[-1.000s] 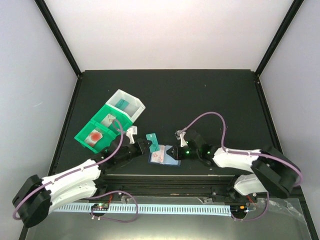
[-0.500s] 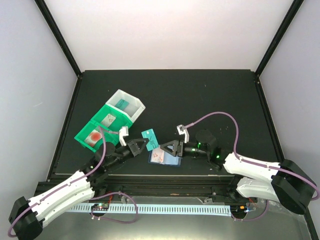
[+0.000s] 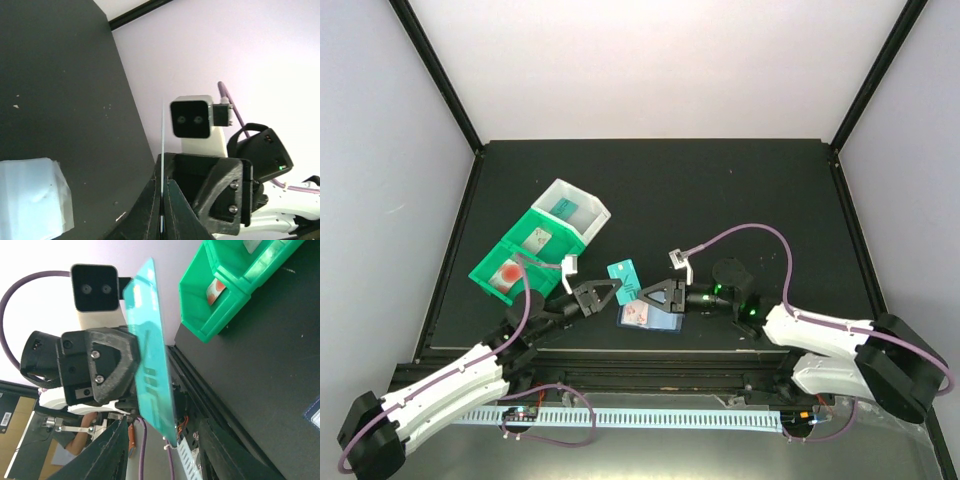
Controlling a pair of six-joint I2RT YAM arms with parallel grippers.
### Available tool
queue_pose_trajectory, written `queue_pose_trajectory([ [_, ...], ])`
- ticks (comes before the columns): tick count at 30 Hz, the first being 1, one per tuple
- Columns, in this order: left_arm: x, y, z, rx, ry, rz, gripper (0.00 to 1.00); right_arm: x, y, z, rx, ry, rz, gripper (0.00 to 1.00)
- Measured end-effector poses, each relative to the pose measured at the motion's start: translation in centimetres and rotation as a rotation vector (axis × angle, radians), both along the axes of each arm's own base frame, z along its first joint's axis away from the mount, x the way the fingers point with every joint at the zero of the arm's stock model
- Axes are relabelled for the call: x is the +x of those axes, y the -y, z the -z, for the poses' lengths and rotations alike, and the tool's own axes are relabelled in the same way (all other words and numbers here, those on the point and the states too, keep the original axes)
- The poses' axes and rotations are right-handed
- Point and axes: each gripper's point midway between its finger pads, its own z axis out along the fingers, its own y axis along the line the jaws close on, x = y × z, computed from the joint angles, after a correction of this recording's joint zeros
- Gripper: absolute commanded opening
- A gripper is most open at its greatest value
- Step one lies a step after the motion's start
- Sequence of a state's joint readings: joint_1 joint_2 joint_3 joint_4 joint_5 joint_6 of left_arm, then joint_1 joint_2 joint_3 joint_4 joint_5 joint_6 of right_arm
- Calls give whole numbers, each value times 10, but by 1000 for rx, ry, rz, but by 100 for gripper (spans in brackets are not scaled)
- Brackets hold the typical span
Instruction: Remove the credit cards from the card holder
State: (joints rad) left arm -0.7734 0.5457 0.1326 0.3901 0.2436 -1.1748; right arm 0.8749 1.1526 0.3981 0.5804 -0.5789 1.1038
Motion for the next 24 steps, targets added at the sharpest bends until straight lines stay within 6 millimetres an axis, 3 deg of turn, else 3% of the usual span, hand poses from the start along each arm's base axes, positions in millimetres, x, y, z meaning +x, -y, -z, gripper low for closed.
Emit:
queue_pose_trajectory([
  [6,-1,2,-7,-26,12,11,2,-3,-3,3,1,-16,-24,40],
  [9,-1,3,-6,-27,7,16,2,-4,-3,2,8,-14,-32,30],
  [13,-1,4,-4,-23,1,23,2,-5,-6,-2,29,-16,-46,10],
  [15,-1,5,-4,-23,1,28,11,-5,-7,-3,37,-16,-52,1],
  [19,-2,5,-6,-27,7,33,33,-7,-7,-8,58,14,-68,1],
  [24,-6,5,-2,9,9,48,43,-19,0,-9,46,83,-111,1],
])
